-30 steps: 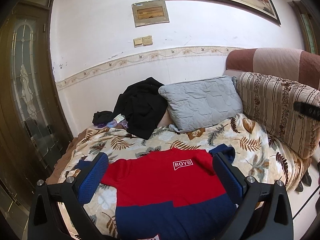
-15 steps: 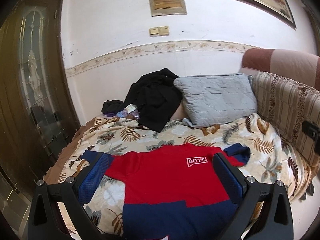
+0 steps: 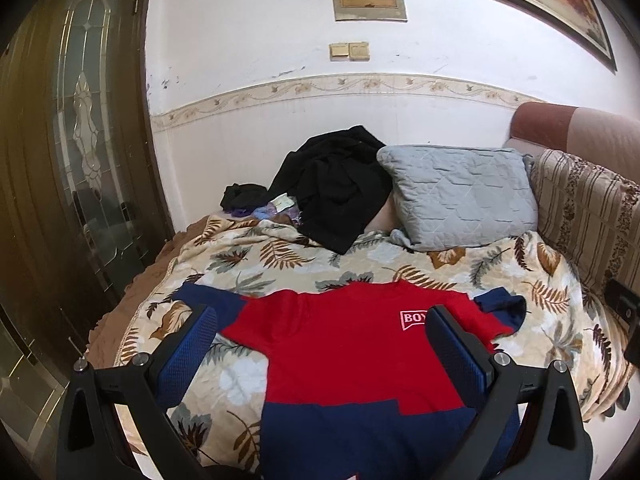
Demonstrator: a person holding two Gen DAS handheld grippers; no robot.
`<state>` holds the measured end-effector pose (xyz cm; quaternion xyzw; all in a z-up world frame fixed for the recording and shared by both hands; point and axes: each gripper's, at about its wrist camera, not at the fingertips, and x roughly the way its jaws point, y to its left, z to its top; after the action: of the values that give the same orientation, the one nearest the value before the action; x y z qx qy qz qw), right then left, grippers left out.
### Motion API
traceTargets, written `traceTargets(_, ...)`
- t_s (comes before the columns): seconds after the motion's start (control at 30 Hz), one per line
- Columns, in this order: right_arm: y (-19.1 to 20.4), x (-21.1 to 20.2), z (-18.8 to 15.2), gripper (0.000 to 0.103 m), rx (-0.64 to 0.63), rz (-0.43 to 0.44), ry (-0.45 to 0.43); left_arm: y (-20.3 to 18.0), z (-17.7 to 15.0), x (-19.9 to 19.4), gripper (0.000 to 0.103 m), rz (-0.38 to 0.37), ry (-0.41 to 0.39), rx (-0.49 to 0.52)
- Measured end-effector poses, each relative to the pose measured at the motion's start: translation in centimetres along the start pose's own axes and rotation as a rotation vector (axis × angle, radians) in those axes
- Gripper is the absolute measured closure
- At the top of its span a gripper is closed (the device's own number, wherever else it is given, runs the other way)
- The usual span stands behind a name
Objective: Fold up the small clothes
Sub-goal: 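Move both grippers over the red and navy BOYS sweater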
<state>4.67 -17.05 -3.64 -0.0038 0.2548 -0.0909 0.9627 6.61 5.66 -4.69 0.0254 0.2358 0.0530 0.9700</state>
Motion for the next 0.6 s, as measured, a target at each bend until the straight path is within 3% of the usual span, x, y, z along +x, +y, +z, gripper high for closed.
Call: traceTargets(0.6,2.2,2.1,-1.5,0.000,-0.035,0.062,0.054,1.1,-0.8,2.0,0.000,0.032,0.027,-0.018)
